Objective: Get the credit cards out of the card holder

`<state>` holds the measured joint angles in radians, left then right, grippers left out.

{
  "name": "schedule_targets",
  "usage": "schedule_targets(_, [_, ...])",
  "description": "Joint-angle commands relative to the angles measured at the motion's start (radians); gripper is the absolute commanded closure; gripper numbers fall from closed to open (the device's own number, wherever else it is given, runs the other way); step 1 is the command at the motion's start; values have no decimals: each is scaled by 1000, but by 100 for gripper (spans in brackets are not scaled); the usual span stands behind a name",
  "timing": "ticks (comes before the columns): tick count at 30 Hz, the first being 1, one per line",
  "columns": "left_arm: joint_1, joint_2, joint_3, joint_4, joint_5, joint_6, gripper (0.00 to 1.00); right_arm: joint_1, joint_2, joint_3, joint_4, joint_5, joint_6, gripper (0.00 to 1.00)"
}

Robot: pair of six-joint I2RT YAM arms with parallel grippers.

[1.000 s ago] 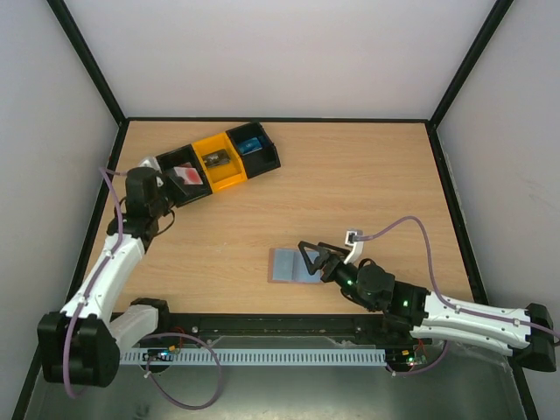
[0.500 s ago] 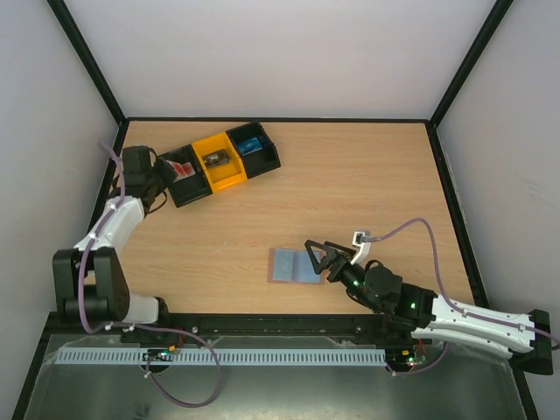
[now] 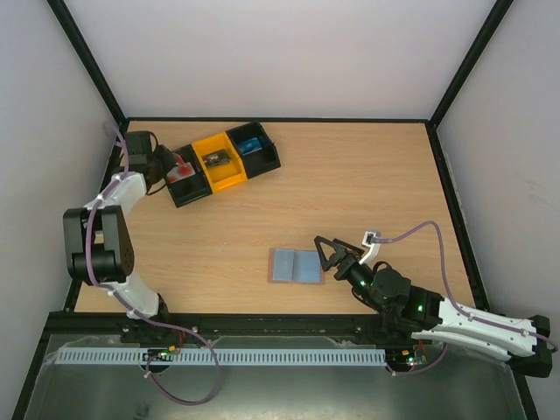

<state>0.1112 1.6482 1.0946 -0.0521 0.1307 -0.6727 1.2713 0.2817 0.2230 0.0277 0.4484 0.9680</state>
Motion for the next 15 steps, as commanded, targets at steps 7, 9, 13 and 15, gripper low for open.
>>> schedule_targets(7, [-4, 123, 68, -2, 24, 6, 97, 5, 17, -6, 5, 56, 50, 1])
schedule_targets(9, [-7, 143, 78, -2, 25, 6, 97, 5, 22, -12, 14, 62, 55, 1])
schedule_targets(13, [-9, 174, 82, 3, 30, 6, 97, 5, 22, -19, 27, 71, 51, 1])
schedule_targets(15, [-9, 184, 80, 16, 38, 11, 97, 5, 21, -19, 26, 78, 47, 1])
